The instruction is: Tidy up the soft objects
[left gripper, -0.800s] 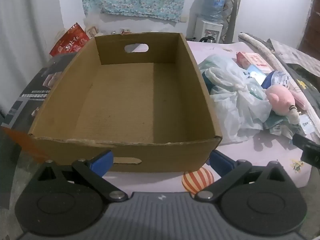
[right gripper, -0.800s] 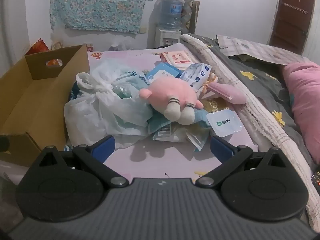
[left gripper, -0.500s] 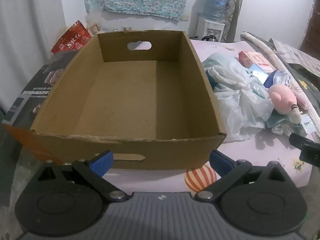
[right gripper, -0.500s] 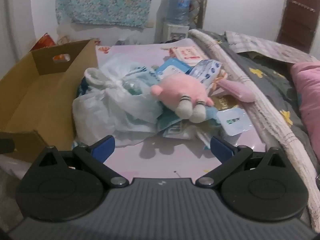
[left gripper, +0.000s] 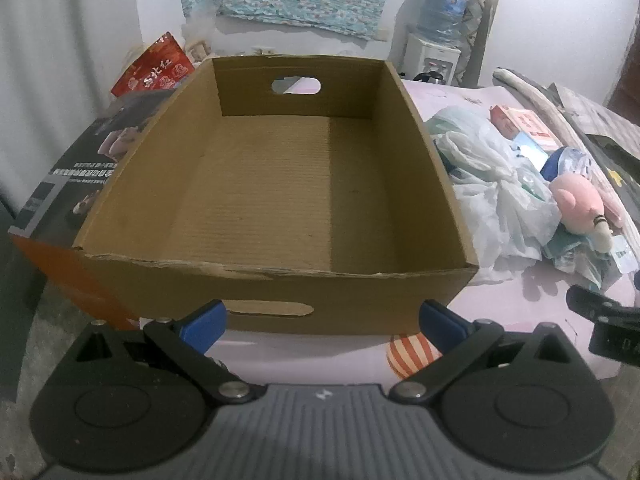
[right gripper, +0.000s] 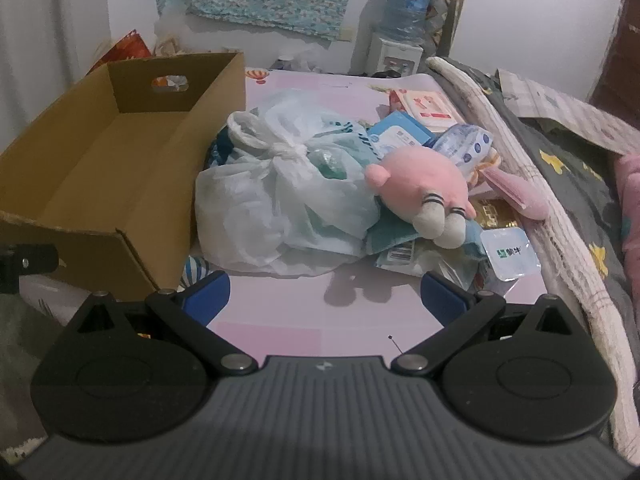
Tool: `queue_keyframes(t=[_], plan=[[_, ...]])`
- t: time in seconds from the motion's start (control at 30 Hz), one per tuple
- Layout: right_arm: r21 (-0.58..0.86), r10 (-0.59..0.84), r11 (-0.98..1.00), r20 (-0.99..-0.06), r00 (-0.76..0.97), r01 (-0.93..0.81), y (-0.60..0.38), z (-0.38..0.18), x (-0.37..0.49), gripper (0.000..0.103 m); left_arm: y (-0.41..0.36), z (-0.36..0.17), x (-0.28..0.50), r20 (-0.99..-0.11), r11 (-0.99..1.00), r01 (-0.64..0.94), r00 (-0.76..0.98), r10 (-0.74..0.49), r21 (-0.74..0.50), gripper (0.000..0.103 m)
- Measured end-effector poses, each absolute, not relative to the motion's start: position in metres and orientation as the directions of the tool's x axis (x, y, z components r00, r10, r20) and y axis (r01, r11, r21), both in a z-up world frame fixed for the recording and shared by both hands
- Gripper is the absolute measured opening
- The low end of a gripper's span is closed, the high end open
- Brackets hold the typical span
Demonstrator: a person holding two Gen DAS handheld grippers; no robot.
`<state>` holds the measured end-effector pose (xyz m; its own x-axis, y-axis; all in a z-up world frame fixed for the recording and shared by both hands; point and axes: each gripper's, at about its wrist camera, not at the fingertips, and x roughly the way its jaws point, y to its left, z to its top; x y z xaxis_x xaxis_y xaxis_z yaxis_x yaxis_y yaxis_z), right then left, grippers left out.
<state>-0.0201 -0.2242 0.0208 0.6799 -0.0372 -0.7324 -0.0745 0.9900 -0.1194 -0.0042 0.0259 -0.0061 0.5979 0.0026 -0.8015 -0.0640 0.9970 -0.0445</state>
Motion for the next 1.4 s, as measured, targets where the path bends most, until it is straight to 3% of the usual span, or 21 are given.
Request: queue_keyframes(t=[1.4], plan=[[-0.163, -0.039, 0.979, -0.743, 0.668, -0.123, -0.211, 0.012, -0.008, 0.102, 0.031, -0.006, 0.001, -0.810, 0.995, -0.092, 0.586, 0.029, -0.031, 0.103]])
